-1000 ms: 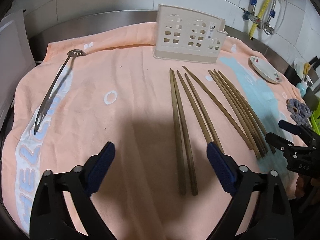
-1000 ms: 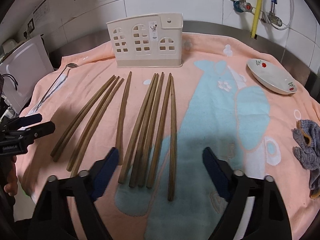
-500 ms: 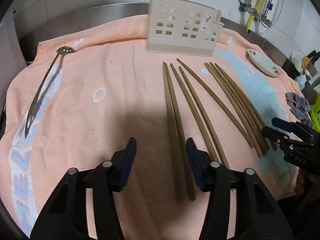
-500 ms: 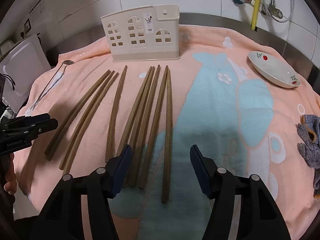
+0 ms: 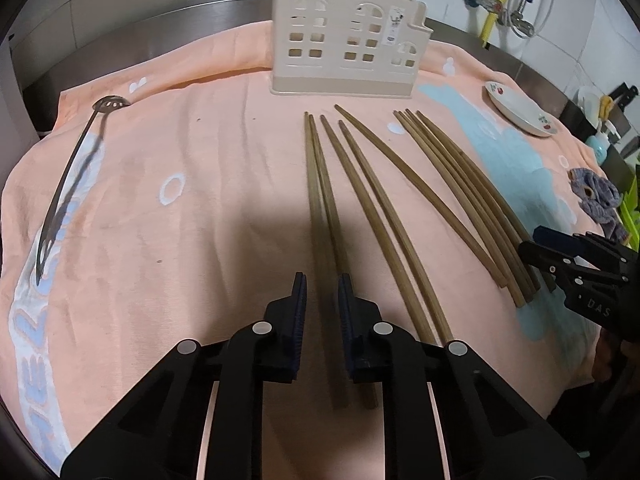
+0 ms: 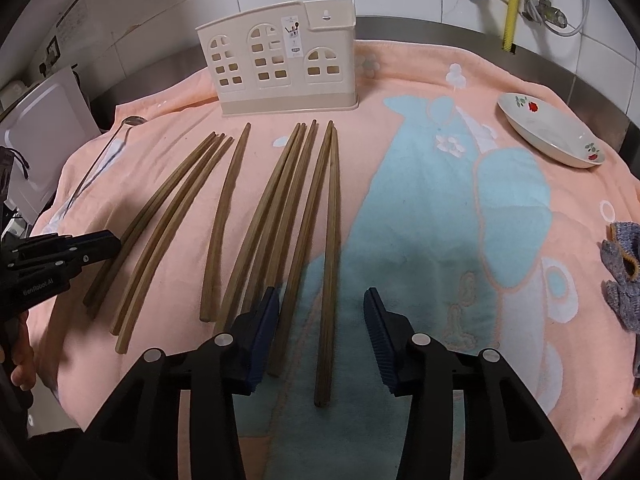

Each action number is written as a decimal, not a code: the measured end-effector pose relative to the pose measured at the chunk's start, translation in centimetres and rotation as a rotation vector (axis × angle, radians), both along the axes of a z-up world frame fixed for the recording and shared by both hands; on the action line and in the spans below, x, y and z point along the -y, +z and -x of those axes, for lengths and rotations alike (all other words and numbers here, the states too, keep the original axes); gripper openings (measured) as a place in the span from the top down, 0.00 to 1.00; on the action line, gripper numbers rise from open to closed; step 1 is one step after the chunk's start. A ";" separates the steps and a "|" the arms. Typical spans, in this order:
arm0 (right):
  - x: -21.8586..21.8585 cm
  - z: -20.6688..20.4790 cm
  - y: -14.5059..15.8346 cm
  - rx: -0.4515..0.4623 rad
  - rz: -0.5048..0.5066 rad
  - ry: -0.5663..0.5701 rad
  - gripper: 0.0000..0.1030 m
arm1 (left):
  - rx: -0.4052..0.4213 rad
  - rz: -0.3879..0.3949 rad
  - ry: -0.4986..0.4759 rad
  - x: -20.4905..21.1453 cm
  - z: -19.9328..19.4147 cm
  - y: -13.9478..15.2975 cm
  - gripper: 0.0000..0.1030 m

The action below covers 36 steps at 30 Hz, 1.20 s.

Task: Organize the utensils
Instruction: 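Lower both tools toward the row of wooden chopsticks, then close the left tool on one wooden chopstick while the right tool grasps another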

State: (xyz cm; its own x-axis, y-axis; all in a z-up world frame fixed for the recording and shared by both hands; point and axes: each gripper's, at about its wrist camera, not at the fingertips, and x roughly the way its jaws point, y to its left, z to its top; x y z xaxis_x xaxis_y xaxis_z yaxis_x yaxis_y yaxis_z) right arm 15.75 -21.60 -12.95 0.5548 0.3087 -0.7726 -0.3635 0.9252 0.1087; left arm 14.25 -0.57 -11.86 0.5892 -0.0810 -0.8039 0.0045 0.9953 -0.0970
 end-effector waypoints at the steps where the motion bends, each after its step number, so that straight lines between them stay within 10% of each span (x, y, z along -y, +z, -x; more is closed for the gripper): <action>1: 0.0 0.0 0.0 0.001 0.000 0.000 0.59 | -0.001 -0.006 -0.001 0.2 0.0 -0.1 0.86; 36: -1.4 0.6 -0.6 0.084 0.116 -0.002 0.92 | 0.007 -0.028 -0.002 0.2 -0.3 -0.8 0.85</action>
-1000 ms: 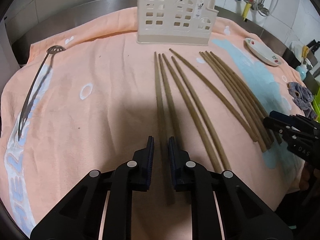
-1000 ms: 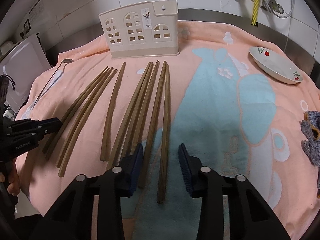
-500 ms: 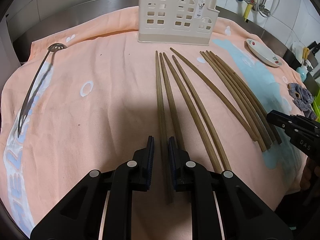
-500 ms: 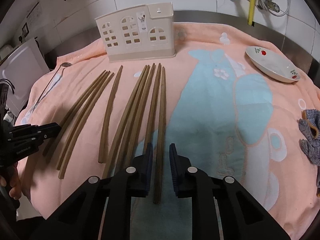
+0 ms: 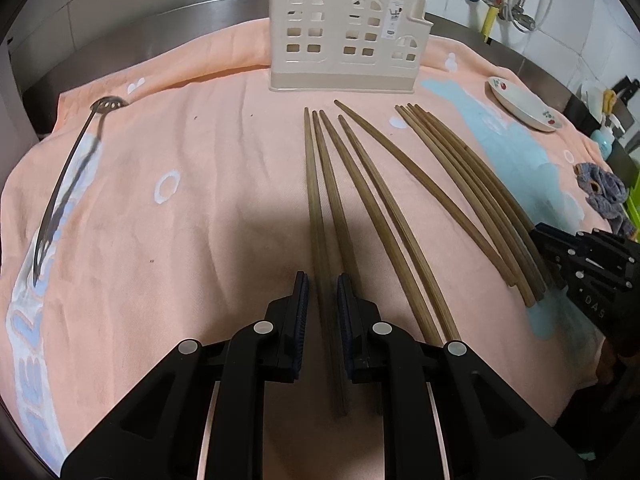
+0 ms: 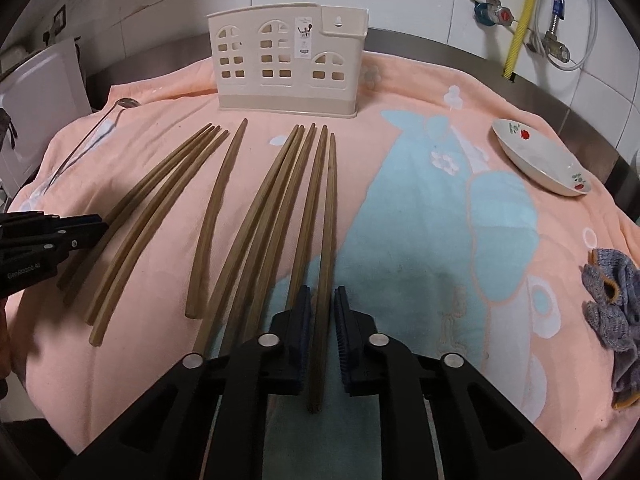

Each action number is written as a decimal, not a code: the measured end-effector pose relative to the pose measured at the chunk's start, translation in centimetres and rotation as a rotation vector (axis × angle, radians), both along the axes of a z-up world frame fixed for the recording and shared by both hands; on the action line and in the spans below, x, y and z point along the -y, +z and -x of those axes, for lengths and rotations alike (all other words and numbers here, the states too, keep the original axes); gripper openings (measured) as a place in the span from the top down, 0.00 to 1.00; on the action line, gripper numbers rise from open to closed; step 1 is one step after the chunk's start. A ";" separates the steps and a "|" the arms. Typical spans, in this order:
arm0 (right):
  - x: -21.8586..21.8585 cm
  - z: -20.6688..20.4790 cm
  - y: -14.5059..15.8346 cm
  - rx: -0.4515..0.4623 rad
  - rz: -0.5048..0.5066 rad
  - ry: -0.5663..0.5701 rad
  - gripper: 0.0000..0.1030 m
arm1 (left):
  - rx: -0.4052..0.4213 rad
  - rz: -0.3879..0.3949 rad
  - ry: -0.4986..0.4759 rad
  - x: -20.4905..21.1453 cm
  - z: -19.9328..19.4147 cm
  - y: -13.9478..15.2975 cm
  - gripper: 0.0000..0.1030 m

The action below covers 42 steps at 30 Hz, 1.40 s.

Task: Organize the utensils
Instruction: 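Close the left tool on one wooden chopstick while the right tool grasps another, then insert the right tool's chopstick into the white holder while the left tool holds its chopstick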

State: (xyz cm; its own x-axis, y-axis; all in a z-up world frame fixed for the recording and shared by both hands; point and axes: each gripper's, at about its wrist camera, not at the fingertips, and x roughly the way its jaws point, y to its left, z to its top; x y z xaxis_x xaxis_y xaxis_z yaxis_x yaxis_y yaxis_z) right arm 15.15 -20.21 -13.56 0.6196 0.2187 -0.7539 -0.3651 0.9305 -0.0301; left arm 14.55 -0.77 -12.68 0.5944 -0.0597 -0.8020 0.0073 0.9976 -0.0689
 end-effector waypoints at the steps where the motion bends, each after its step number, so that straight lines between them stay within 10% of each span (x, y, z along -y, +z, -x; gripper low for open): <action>1: 0.0 0.0 0.1 0.001 -0.003 -0.002 0.93 | 0.000 -0.009 -0.004 0.1 0.0 0.0 0.86; 35: -1.1 -7.5 20.9 0.293 -0.153 0.157 0.93 | 0.311 -0.027 -0.087 -1.9 -3.9 12.4 0.94; 42: -1.5 -6.9 21.1 0.306 -0.146 0.171 0.93 | 0.321 -0.016 -0.102 -2.1 -3.6 12.2 0.94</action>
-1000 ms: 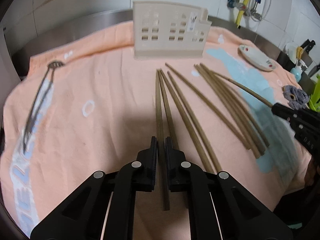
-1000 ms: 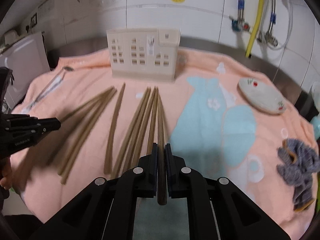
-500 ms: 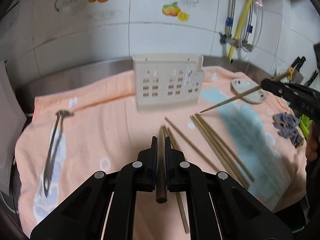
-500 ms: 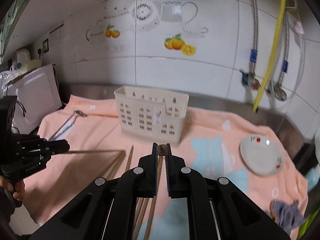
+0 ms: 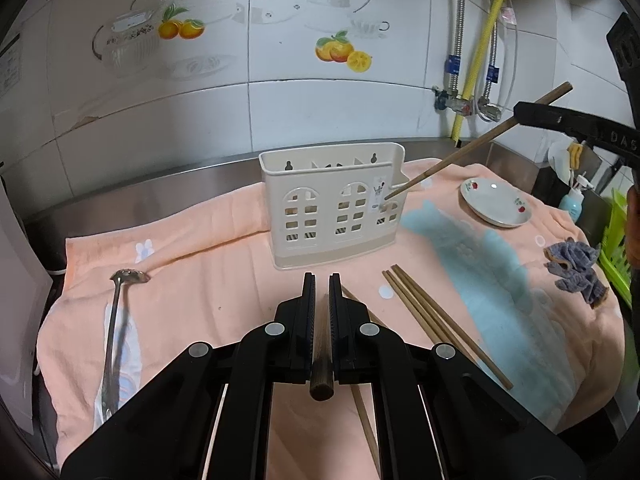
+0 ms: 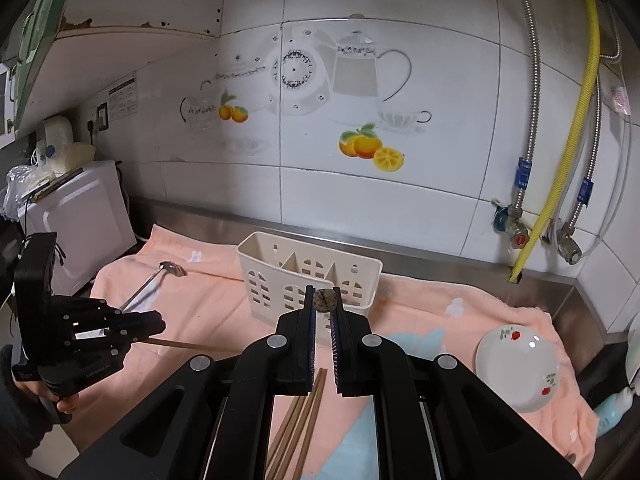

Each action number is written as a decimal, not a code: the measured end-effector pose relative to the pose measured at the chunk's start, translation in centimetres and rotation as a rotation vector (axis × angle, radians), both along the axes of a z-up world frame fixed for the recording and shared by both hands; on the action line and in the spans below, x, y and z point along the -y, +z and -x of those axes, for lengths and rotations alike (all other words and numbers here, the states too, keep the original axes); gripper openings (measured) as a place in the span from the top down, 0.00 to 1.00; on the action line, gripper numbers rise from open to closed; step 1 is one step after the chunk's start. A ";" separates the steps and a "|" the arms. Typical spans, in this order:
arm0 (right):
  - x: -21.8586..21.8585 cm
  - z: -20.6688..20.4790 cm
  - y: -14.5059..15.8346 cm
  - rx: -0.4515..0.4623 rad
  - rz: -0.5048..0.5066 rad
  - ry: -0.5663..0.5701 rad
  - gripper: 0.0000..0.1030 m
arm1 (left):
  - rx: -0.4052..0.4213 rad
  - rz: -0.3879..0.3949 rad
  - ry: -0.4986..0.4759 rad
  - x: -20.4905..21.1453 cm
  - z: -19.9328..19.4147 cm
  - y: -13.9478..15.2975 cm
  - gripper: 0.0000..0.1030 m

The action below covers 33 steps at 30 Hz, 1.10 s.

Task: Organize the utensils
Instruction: 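Insert the right tool's chopstick into the white holder while the left tool holds its chopstick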

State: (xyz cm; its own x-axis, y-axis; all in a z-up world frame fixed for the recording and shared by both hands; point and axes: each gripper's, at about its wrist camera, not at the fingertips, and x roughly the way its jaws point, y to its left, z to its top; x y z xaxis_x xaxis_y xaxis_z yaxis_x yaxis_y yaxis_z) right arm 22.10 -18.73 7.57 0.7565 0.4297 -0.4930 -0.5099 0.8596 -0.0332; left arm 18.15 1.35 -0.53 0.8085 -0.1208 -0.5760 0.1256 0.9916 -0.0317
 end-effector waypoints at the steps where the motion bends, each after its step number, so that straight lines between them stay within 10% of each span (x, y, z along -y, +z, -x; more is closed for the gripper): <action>1: 0.0 0.1 -0.2 -0.002 -0.001 0.000 0.93 | 0.000 -0.003 -0.001 0.0 0.1 -0.1 0.94; 33: -0.9 1.8 -2.4 -0.034 0.018 0.061 0.93 | 0.019 -0.003 -0.022 -0.3 0.3 -0.3 0.94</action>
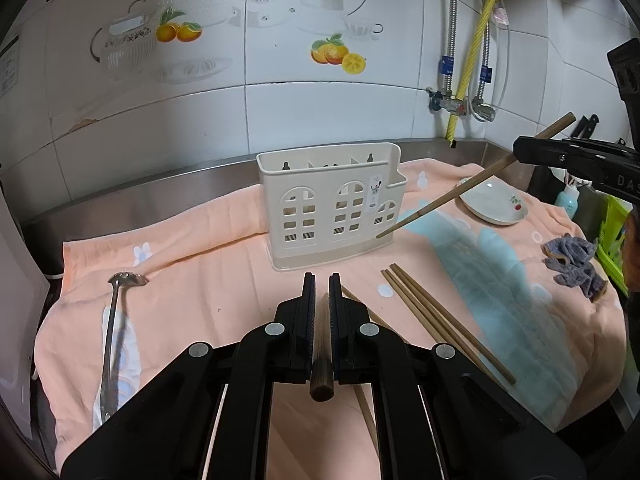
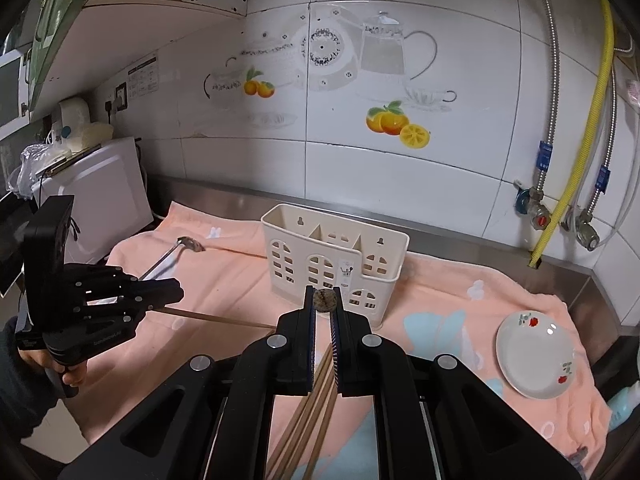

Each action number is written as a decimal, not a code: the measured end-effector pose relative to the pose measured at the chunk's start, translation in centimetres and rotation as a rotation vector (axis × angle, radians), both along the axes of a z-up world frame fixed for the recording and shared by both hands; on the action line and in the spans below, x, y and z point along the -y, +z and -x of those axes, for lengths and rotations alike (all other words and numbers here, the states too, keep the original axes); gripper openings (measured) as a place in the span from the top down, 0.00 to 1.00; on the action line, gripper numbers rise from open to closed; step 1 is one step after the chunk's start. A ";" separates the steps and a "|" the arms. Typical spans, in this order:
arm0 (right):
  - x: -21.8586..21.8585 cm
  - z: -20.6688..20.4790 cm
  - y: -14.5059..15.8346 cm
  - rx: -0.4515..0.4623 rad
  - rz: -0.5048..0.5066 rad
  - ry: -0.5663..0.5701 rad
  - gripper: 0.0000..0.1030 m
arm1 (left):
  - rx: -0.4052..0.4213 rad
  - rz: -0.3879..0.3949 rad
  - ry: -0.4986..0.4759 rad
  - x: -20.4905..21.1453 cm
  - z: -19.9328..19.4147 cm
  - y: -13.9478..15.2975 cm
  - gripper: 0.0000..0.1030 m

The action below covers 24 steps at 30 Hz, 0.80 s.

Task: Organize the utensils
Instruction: 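Insert the right tool's chopstick into the white holder while the left tool holds its chopstick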

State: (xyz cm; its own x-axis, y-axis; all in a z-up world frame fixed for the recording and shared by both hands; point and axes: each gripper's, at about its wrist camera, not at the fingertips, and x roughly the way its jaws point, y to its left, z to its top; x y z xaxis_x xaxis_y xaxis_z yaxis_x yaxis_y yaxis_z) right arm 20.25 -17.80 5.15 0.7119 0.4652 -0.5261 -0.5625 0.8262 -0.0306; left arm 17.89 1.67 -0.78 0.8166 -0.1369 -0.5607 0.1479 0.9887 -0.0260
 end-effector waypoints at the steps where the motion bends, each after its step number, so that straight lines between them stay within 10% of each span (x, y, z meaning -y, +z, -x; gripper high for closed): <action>1: 0.0 0.0 0.0 0.000 -0.001 0.000 0.93 | 0.000 -0.004 -0.006 0.1 0.0 0.0 0.94; 12: 0.6 -0.4 0.2 0.005 -0.010 -0.022 0.93 | -0.066 -0.128 -0.104 1.1 -0.3 -1.2 0.96; 24: 1.2 -0.2 0.3 0.008 -0.022 -0.029 0.93 | -0.221 -0.023 -0.060 -0.4 2.3 -6.2 0.94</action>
State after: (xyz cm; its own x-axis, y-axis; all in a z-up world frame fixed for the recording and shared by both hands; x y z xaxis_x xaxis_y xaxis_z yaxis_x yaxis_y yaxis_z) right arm 20.47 -19.02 5.43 0.7294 0.4557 -0.5102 -0.5379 0.8428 -0.0162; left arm 15.63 2.10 -7.02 0.6648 -0.1667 -0.7282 0.1994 0.9790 -0.0421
